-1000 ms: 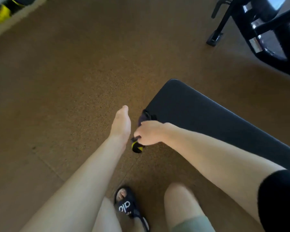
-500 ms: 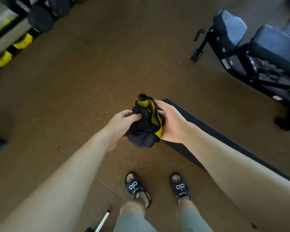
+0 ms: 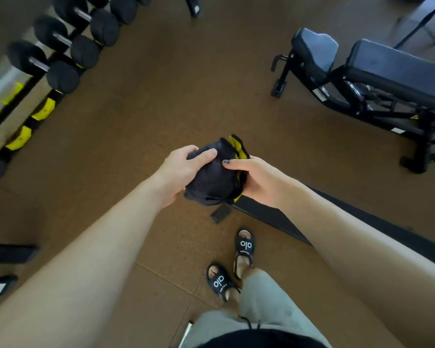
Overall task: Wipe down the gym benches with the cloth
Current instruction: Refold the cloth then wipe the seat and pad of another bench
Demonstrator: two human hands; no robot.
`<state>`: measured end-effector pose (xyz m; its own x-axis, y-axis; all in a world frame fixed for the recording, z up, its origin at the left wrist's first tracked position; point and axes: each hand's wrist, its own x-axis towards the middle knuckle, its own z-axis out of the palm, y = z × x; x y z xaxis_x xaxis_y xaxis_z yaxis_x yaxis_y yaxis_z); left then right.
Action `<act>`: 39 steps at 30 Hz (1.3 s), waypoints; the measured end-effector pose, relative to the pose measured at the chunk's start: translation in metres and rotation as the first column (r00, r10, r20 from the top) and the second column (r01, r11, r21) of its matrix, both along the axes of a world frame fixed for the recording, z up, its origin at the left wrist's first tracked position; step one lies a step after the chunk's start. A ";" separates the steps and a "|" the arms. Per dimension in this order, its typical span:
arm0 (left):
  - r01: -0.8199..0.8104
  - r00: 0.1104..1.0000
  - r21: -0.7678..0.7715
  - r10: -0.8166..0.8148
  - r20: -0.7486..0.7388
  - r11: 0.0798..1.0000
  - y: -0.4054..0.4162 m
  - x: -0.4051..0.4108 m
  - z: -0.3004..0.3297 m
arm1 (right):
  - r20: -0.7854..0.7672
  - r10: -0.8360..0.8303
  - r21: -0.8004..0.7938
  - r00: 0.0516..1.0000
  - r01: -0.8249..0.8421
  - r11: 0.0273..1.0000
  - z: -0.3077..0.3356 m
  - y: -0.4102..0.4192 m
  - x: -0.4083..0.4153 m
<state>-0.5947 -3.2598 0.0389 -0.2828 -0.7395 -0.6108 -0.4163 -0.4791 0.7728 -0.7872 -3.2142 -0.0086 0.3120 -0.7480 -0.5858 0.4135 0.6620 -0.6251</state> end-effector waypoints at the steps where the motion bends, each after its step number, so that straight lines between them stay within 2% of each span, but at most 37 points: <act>1: 0.021 1.000 0.032 -0.020 -0.009 0.999 -0.006 -0.004 0.004 | 0.026 0.000 0.006 1.000 0.000 1.000 -0.002 -0.001 -0.006; 4: 0.071 0.997 0.090 -0.069 -0.025 0.993 -0.026 -0.016 0.016 | 0.102 0.032 0.071 0.994 -0.039 0.997 -0.004 -0.008 -0.024; 7: 0.160 0.985 0.095 -0.165 0.054 0.983 -0.051 -0.032 0.025 | 0.134 0.001 0.101 0.991 -0.015 0.995 -0.006 -0.017 -0.042; 9: 0.237 0.964 0.072 -0.243 0.106 0.969 -0.072 -0.043 0.029 | 0.016 -0.086 0.067 0.996 0.085 0.994 -0.009 -0.030 -0.053; 10: 0.277 0.951 0.055 -0.282 0.128 0.959 -0.082 -0.048 0.031 | -0.097 -0.133 0.020 0.986 0.136 0.991 -0.009 -0.038 -0.058; 12: 0.380 0.907 0.002 -0.373 0.196 0.925 -0.103 -0.057 0.033 | -0.325 -0.138 -0.155 0.936 0.092 0.984 0.002 -0.056 -0.065; 15: 0.580 0.785 -0.064 -0.537 0.308 0.812 -0.132 -0.068 0.036 | -0.560 -0.037 -0.352 0.828 -0.197 0.915 0.025 -0.086 -0.066; 19: 0.714 0.677 -0.107 -0.642 0.361 0.692 -0.179 -0.074 0.037 | -0.805 0.034 -0.301 0.592 -0.458 0.837 0.031 -0.127 -0.057; 22: 0.807 0.571 -0.138 -0.700 0.430 0.574 -0.223 -0.071 0.031 | -0.858 0.045 -0.255 0.512 -0.500 0.828 0.029 -0.161 -0.052; 27: 0.958 0.286 -0.127 -0.820 0.497 0.257 -0.308 -0.056 0.019 | -0.912 0.116 -0.111 0.393 -0.509 0.854 0.028 -0.232 -0.033; 29: 0.981 0.194 -0.125 -0.834 0.517 0.151 -0.348 -0.048 0.018 | -0.908 0.158 -0.060 0.388 -0.493 0.868 0.029 -0.263 -0.019; 32: 0.994 0.092 -0.103 -0.830 0.550 0.041 -0.403 -0.036 0.018 | -0.899 0.180 -0.028 0.399 -0.463 0.886 0.034 -0.302 0.003; 39: 0.986 -0.021 -0.125 -0.823 0.567 -0.111 -0.489 -0.045 0.016 | -0.844 0.147 -0.013 0.515 -0.294 0.956 0.035 -0.361 0.013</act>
<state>-0.6393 -3.7483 0.0548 -0.8245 -0.0245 -0.5653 -0.3351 0.8261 0.4531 -0.7742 -3.5750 0.0265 -0.0906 -0.8183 -0.5675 -0.4848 0.5340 -0.6926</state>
